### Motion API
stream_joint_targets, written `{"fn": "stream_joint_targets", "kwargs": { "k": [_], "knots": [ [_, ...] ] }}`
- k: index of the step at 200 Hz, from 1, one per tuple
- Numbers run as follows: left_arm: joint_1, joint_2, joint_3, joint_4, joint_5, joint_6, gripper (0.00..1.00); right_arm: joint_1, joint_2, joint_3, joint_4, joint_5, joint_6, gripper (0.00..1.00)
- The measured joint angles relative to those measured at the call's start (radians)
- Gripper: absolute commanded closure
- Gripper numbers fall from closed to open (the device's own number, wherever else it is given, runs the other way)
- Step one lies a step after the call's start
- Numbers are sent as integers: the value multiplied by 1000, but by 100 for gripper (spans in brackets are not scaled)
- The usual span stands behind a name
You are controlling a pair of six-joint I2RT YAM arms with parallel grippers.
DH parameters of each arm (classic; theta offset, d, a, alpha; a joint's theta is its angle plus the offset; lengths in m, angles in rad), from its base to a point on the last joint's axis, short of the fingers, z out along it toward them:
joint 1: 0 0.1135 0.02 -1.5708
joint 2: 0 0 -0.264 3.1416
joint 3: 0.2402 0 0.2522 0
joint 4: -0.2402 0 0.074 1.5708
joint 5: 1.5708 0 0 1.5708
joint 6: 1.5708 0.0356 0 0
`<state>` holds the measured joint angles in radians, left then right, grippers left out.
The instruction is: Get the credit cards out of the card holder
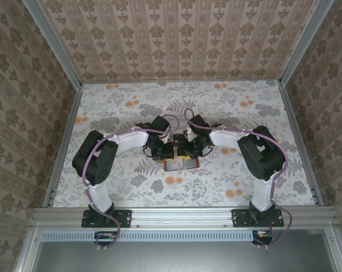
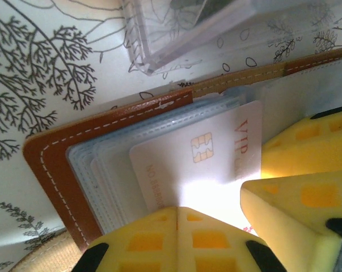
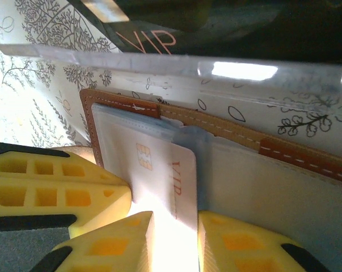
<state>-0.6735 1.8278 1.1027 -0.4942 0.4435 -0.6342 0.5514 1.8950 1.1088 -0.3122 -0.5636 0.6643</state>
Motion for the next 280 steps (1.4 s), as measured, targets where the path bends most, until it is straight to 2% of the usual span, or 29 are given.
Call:
{"fn": "stream_joint_targets", "kwargs": {
  "k": [54,95,160,280],
  "knots": [
    [0,-4,0,-3,-2,0,99,0,-4,-4,3,-4,13,88],
    [0,-4,0,-3,-2,0,99,-3,-8,-5,0,-6,13,92],
    [0,-4,0,4,6,0,99,-17,-30,-5,-21,-4,-10,93],
    [-2,-4,-10,-23,-20,0,98,-58,-61,-5,-142,73,-88,92]
  ]
}}
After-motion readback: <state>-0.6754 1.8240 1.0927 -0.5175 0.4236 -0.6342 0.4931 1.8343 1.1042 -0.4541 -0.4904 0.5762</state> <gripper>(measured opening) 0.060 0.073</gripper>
